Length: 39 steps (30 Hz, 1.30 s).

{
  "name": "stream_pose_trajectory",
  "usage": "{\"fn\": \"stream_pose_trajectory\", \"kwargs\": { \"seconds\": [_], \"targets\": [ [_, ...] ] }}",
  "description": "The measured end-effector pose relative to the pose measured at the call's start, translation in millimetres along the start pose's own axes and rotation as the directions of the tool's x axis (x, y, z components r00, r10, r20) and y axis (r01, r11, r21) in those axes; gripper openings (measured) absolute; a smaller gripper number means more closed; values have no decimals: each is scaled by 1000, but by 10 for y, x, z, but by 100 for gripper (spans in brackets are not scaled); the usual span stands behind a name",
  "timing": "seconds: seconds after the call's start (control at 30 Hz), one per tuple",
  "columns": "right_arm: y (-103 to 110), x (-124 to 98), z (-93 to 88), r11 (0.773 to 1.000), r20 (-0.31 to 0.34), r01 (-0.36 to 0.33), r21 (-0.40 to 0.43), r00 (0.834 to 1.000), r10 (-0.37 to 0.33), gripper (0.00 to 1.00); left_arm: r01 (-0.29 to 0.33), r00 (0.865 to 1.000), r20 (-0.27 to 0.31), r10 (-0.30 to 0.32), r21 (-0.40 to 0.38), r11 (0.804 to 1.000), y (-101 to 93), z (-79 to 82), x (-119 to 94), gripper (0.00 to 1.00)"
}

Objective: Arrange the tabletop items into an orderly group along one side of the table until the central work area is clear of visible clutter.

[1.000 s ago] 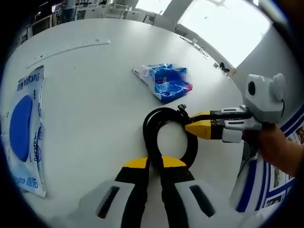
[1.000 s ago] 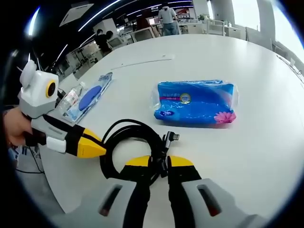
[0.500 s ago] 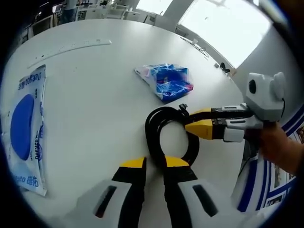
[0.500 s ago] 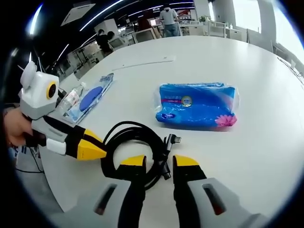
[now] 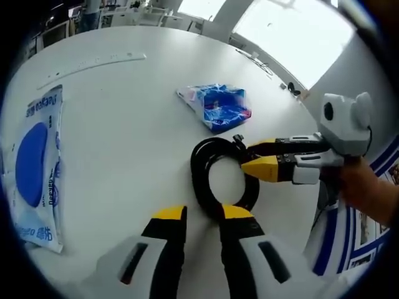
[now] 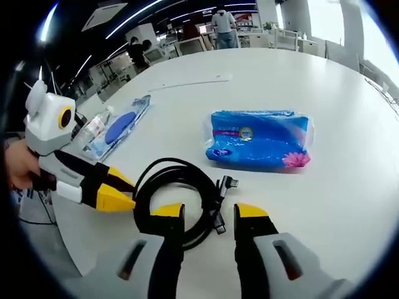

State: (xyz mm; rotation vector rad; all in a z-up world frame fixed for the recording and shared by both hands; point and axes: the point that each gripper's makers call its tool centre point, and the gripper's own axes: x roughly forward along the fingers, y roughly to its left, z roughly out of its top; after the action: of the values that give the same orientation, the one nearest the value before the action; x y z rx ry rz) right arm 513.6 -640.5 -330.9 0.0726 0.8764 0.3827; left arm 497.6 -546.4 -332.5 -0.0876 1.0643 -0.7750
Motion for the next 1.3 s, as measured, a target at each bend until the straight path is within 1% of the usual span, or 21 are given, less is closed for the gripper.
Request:
{"fn": "stream_pose_trajectory", "kwargs": {
  "seconds": [0.17, 0.33, 0.53, 0.83, 1.1, 1.3],
  "targets": [
    [13, -24, 22, 1000, 3, -5, -7, 1000, 5, 31, 5, 1000, 7, -6, 18, 1000, -18, 12, -42, 24],
    [26, -56, 53, 1000, 10, -11, -18, 1000, 11, 33, 10, 1000, 23, -11, 18, 1000, -22, 44, -101, 31],
    [69, -96, 102, 999, 17, -18, -31, 1000, 18, 35, 2, 999, 37, -2, 16, 1000, 9, 76, -169, 36],
    [149, -140, 185, 998, 32, -33, -57, 999, 35, 39, -18, 997, 75, 17, 11, 1000, 46, 139, -314, 44],
    [229, -172, 243, 996, 42, -42, -82, 998, 45, 42, -30, 994, 104, 28, 14, 999, 67, 158, -419, 52],
    [285, -208, 281, 994, 49, -54, -95, 997, 59, 43, -33, 992, 119, 31, 13, 999, 64, 159, -486, 56]
  ]
}}
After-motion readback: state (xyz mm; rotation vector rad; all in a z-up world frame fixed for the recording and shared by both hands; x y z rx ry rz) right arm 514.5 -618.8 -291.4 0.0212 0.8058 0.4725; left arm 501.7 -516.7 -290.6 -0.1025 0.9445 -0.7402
